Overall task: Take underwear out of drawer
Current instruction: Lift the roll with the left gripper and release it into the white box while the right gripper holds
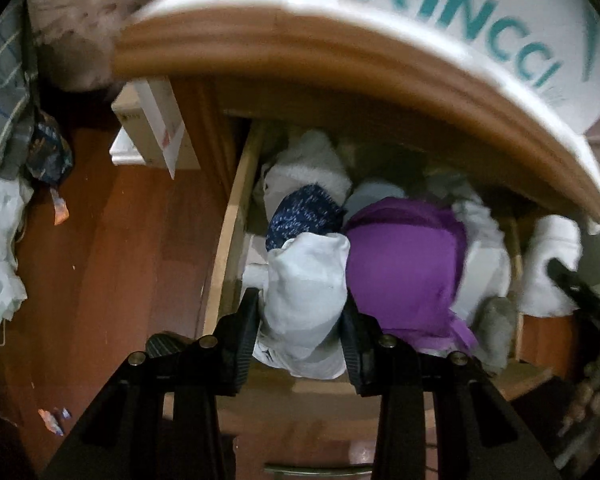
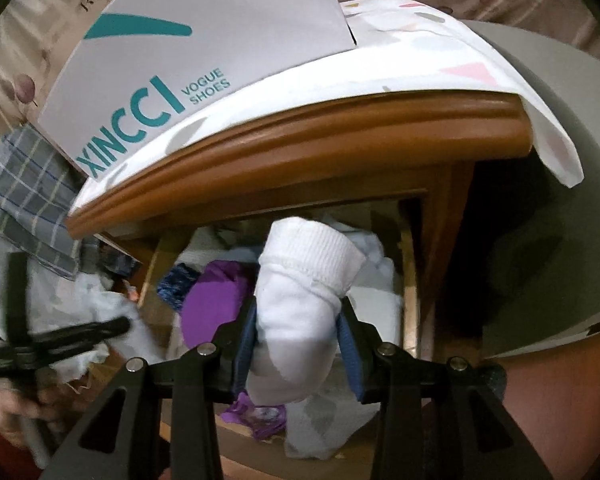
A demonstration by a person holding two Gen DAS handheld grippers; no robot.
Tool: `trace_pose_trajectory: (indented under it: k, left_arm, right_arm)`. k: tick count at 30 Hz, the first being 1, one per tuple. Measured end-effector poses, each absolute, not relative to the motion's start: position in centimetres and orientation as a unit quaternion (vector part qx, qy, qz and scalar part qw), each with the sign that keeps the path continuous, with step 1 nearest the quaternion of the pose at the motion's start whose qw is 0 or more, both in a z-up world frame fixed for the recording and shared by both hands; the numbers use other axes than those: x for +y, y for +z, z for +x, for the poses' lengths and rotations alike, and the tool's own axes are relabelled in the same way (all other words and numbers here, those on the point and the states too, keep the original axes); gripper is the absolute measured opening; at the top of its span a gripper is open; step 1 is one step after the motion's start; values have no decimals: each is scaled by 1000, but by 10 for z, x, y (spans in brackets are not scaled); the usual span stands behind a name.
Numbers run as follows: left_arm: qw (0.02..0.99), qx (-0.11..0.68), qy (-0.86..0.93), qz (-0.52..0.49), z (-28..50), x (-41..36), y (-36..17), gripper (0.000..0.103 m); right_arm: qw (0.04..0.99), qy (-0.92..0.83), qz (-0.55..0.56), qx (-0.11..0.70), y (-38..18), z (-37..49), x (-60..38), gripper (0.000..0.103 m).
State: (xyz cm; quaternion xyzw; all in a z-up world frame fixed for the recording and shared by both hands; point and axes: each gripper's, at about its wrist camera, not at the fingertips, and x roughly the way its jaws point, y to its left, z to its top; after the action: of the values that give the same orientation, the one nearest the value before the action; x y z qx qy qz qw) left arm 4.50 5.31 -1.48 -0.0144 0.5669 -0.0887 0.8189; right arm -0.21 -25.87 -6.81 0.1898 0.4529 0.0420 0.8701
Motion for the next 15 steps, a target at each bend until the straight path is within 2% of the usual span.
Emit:
trace_pose_trajectory:
  k: [7, 15]
  left_arm:
    - [850, 515, -112, -7, 28, 60, 58, 35]
    - [902, 407, -142, -9, 32, 65, 188, 35]
  right_arm:
    - [867, 42, 186, 461, -73, -4, -258, 39]
    - [864, 43, 188, 465, -75, -3, -259, 39]
